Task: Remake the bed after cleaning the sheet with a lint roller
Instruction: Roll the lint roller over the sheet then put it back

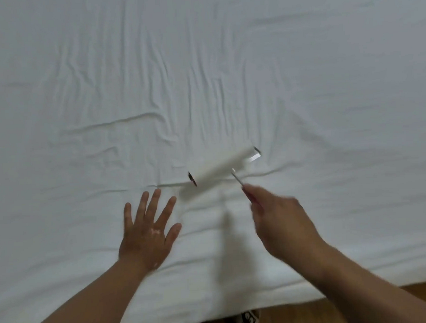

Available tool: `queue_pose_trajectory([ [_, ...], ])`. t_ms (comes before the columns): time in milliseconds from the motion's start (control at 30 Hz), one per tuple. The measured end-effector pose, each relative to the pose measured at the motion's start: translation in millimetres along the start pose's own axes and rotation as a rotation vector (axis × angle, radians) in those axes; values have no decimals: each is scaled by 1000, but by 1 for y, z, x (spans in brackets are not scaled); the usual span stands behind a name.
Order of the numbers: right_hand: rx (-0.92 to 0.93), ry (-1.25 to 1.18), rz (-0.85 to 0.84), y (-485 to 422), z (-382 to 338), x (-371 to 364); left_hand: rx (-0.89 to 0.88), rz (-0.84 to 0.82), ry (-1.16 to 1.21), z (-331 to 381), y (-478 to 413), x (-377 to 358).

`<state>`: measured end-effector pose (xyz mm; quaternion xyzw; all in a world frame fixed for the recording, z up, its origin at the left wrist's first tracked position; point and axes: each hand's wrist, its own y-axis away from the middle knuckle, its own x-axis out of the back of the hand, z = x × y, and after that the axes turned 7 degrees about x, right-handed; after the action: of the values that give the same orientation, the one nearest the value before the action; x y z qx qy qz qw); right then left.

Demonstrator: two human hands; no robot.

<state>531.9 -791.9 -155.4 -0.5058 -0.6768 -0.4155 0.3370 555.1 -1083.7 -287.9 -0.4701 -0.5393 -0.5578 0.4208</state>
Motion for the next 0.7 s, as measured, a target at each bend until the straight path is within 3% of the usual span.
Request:
queue_pose_trajectory([
  [133, -35, -42, -59, -28, -5, -35, -8, -20, -13, 4, 28, -6],
  [433, -149, 8, -302, 159, 65, -8, 15, -103, -22, 14, 51, -4],
  [567, -25, -33, -157, 149, 55, 9, -11, -129, -71, 24, 61, -4],
  [700, 40, -135, -98, 96, 28, -25, 4, -169, -93, 29, 67, -2],
])
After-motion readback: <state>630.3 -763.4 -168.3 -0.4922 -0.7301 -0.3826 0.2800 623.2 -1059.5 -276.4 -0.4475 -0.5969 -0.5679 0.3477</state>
